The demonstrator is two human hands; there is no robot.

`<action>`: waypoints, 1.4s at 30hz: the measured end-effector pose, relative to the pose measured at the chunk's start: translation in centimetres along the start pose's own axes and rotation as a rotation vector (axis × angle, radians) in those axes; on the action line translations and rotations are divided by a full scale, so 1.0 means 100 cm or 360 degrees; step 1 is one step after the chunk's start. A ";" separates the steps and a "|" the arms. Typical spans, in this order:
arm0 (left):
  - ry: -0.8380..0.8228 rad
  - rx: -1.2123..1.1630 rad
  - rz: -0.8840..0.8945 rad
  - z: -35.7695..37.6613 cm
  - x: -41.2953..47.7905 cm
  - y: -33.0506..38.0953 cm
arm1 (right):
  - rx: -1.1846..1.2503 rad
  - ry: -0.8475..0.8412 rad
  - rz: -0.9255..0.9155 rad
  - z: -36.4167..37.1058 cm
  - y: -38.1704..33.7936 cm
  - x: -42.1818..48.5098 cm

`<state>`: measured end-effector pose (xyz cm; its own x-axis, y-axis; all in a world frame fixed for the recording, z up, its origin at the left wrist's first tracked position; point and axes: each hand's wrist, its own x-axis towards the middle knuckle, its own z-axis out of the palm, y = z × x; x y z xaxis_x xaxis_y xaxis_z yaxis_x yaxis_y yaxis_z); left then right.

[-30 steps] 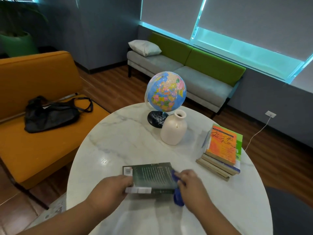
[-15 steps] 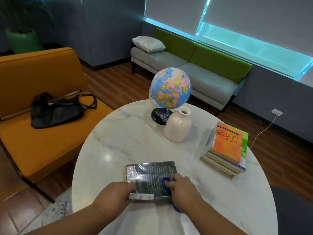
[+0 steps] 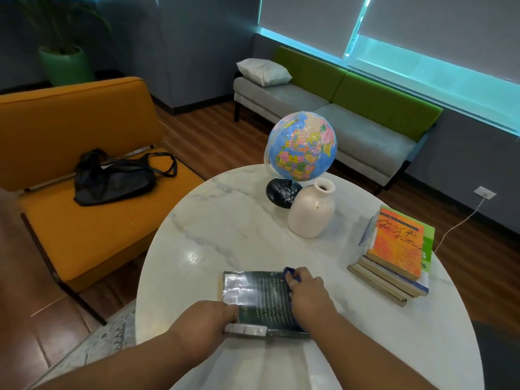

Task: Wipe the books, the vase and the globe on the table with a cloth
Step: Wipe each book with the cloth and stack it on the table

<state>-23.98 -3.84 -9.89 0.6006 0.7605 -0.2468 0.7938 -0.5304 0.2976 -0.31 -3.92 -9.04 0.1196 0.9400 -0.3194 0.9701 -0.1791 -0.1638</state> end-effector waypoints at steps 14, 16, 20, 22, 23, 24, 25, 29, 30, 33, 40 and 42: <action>-0.0036 -0.0005 -0.0002 -0.001 0.001 0.000 | -0.0061 0.0010 0.0087 -0.004 0.014 0.008; -0.0027 -0.0002 0.0008 -0.001 0.001 -0.001 | -0.0133 0.0021 -0.0123 0.005 0.005 0.001; -0.0024 0.0009 0.0017 -0.001 0.001 -0.001 | 0.0150 0.0052 -0.0389 0.025 0.011 -0.012; -0.0018 0.0015 0.0020 -0.001 0.001 -0.001 | -0.0038 0.0240 -0.0364 0.020 0.025 -0.008; -0.0021 0.0016 0.0018 -0.002 0.001 -0.001 | -0.0077 0.0292 -0.0271 0.016 0.030 -0.005; -0.0018 0.0016 0.0019 -0.002 0.001 -0.001 | -0.0060 0.0255 -0.0135 0.012 0.032 -0.003; -0.0020 0.0015 0.0017 -0.001 0.001 0.000 | -0.0025 0.0224 -0.0043 0.007 0.030 -0.001; -0.0019 0.0002 0.0015 -0.001 0.000 -0.001 | -0.0146 0.0047 -0.0126 0.008 -0.002 -0.008; -0.0020 0.0000 0.0016 -0.001 0.000 -0.001 | -0.0134 0.0006 -0.0236 0.012 -0.014 -0.011; -0.0040 0.0037 0.0029 -0.003 -0.001 0.001 | -0.0145 -0.0140 -0.0619 0.027 -0.047 -0.010; -0.0018 0.0009 0.0007 -0.002 0.000 0.002 | 0.0094 -0.0134 -0.0434 0.022 -0.053 0.021; -0.0014 -0.0047 -0.0005 0.000 -0.002 0.002 | 0.0051 -0.0048 -0.0326 0.019 -0.041 0.024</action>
<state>-23.97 -4.05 -9.78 0.5993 0.7585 -0.2560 0.7925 -0.5167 0.3240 -4.37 -1.54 -10.93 -0.0861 0.9487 -0.3041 0.9663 0.0051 -0.2575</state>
